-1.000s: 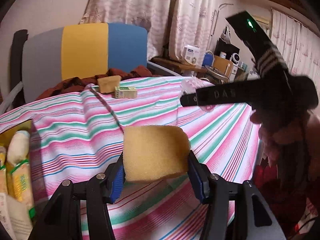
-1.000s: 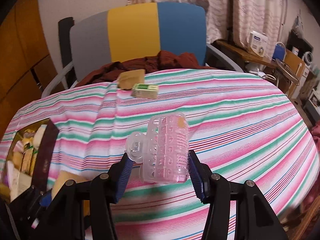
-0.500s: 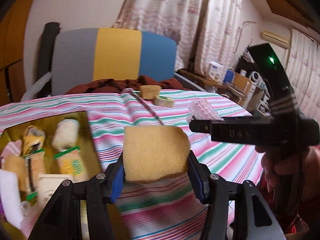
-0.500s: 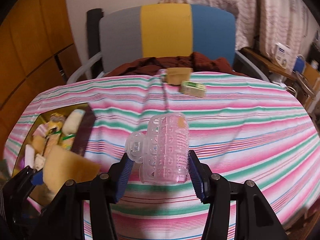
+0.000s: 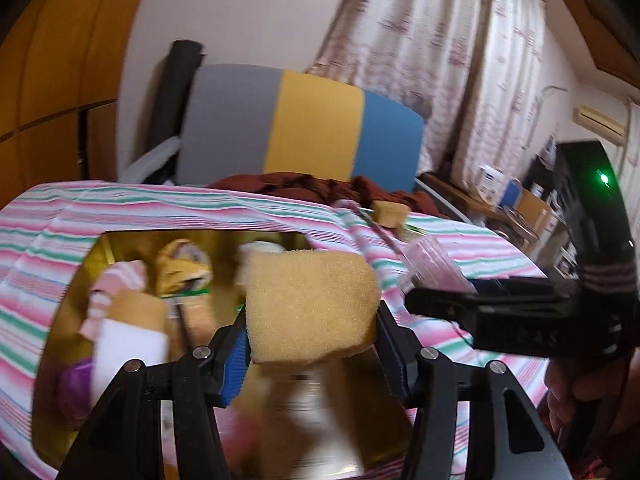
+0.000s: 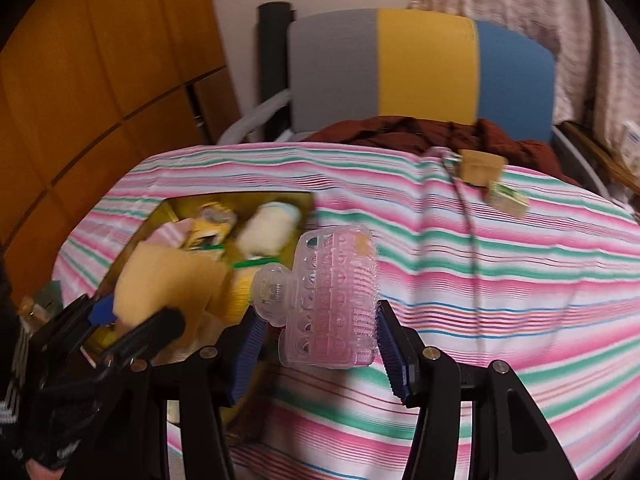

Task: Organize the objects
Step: 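Carry the sponge and roller into the gold tray and open both tools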

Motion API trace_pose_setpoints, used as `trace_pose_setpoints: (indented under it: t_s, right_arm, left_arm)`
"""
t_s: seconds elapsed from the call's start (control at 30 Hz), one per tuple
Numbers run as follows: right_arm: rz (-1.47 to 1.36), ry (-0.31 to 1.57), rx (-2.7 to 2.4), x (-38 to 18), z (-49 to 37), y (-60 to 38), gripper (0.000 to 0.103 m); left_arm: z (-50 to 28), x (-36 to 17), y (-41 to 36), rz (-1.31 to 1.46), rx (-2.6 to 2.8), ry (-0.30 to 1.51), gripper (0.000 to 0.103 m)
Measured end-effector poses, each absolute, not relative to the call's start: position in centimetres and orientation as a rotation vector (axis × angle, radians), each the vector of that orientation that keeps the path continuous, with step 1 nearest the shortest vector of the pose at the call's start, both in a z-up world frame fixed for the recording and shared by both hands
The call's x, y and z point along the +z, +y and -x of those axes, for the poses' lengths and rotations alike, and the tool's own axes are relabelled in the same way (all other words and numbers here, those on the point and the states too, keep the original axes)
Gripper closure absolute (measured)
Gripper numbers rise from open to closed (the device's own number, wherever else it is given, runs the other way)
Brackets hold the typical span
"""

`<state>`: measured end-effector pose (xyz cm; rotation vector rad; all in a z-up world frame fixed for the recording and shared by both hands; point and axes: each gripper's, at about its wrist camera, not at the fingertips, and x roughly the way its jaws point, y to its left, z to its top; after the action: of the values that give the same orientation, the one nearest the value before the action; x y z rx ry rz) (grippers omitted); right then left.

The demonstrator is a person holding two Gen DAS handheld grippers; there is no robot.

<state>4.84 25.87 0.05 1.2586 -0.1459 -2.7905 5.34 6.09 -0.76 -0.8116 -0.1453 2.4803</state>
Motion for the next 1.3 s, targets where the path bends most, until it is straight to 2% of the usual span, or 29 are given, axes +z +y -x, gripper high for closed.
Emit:
trace_pose_setpoints:
  t_s: [0.33,0.7,0.87,1.1,1.3]
  right_arm:
    - [-1.256,-0.169,-2.639,-0.8,-0.4,20.7,0.048]
    - [-1.302,-0.096,-2.518,-3.1,6.4,17.0,0.045]
    - [-1.275,-0.201,-2.513,-2.7,6.4,17.6,0.031]
    - [-1.260,-0.283,-2.538,-2.2,4.4,19.4,0.031]
    - [-1.267,-0.324,-2.539,-2.2,3.3,20.6,0.031]
  left_arm:
    - [-1.8,-2.0,1.0,0.916,2.584,-0.160,0.047]
    - [1.6,-2.7,-1.9,0.991,2.648,-0.207,0.047]
    - [3.1,-2.6,-2.0,1.008,2.646,-0.208,0.047]
    - [4.8,-3.1,-1.6,1.060,2.637,-0.210,0.045]
    - [5.9,-4.1,-1.7,1.206,2.628,-0.278,0.037]
